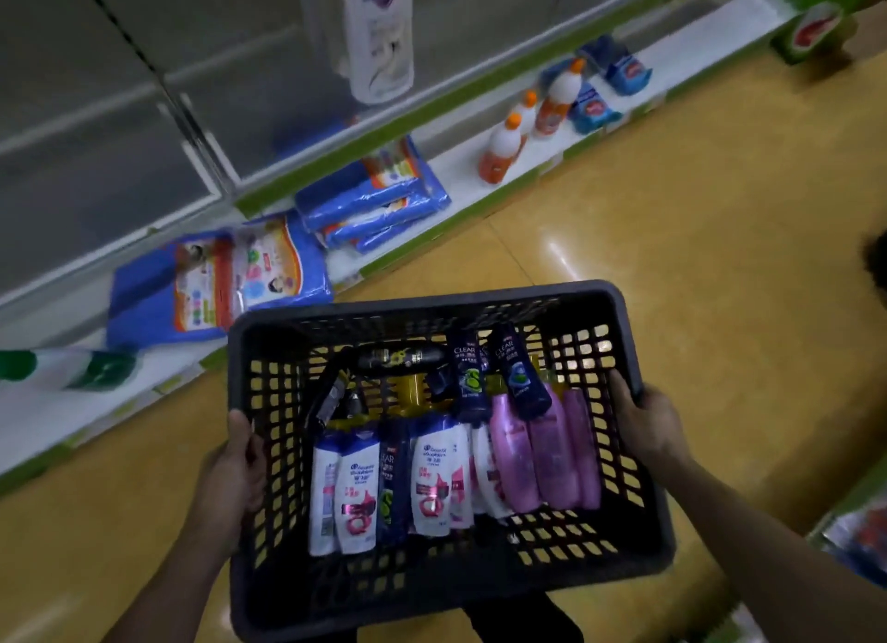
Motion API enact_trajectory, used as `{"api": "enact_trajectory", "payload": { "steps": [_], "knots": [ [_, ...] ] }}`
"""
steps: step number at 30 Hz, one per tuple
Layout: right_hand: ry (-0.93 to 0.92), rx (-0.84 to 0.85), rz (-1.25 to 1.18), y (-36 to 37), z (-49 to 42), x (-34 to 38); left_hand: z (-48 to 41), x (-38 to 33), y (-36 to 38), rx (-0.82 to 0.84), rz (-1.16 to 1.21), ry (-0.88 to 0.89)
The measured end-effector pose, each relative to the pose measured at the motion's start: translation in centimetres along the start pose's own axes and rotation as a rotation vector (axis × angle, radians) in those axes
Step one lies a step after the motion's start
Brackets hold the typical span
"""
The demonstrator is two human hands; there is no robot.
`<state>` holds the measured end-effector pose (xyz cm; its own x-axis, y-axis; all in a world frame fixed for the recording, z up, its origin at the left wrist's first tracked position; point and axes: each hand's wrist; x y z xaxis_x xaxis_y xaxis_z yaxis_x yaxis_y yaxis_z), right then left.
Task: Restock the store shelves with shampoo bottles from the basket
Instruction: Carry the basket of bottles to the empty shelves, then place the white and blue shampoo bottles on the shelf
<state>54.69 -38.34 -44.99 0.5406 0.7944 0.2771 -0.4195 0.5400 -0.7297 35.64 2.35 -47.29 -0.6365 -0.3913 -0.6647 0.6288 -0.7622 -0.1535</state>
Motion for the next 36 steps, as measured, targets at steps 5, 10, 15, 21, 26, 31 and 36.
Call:
{"api": "enact_trajectory", "payload": {
  "steps": [5, 10, 15, 21, 26, 31, 36],
  "knots": [
    [-0.065, 0.021, 0.074, 5.6, -7.6, 1.4, -5.9, 4.0, 1.6, -0.067, 0.040, -0.006],
    [-0.112, 0.033, 0.117, 10.2, -13.2, 2.2, -10.6, 7.2, 2.3, -0.104, 0.065, -0.020],
    [-0.133, 0.077, 0.118, 13.4, -17.2, 2.9, -14.2, 9.9, 2.5, -0.129, 0.123, -0.059],
    [-0.177, 0.080, 0.162, 15.9, -19.6, 3.7, -16.3, 12.2, 2.7, -0.142, 0.096, -0.069],
    [-0.218, 0.051, 0.169, 17.8, -20.9, 3.6, -17.8, 14.1, 2.6, -0.150, 0.100, -0.044],
    [-0.229, 0.017, 0.193, 17.7, -19.9, 4.1, -17.6, 14.3, 2.6, -0.182, 0.016, -0.041],
    [-0.367, -0.318, 0.506, 17.8, -16.0, 3.3, -16.7, 13.6, 1.9, -0.350, -0.371, 0.190]
  ]
}}
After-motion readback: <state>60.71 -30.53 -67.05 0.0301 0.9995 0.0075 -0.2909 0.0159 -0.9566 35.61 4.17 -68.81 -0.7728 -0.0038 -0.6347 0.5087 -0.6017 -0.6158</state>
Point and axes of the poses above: each hand's wrist, its own z-axis away from the middle knuckle, its own y-axis out of the palm, x = y × z, and after that the axes turned 12 degrees about z, right-handed
